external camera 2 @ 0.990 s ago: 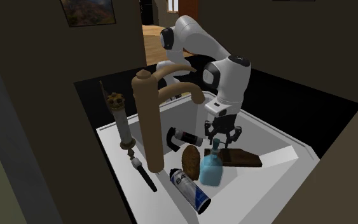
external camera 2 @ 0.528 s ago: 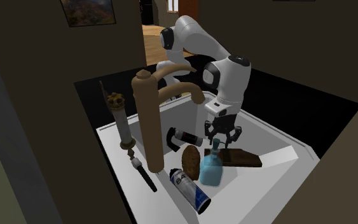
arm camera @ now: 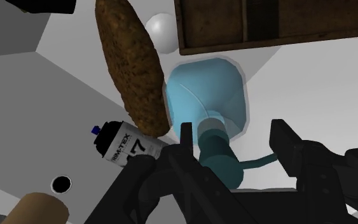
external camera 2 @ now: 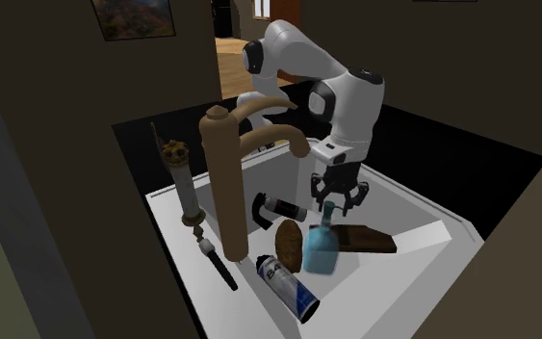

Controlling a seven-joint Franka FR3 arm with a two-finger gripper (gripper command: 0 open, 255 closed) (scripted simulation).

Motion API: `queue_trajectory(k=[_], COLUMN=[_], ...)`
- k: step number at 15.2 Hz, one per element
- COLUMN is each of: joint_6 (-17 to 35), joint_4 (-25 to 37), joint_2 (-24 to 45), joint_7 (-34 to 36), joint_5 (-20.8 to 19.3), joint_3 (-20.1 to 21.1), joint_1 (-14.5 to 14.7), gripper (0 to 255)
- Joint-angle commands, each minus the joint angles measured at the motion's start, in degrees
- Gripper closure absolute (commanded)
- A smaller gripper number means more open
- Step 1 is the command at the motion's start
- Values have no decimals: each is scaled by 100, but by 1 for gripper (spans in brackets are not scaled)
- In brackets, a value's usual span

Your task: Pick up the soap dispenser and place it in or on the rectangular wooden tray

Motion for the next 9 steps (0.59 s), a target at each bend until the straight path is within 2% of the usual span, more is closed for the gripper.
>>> queue_trajectory(k=[1,9], joint_6=[-132,-731], joint_4=[107,691], joint_2=[-28,-50], joint_7=[-15,-86], joint_5=[12,43], joint_3=[6,22], joint_1=[5,43], gripper=[255,255])
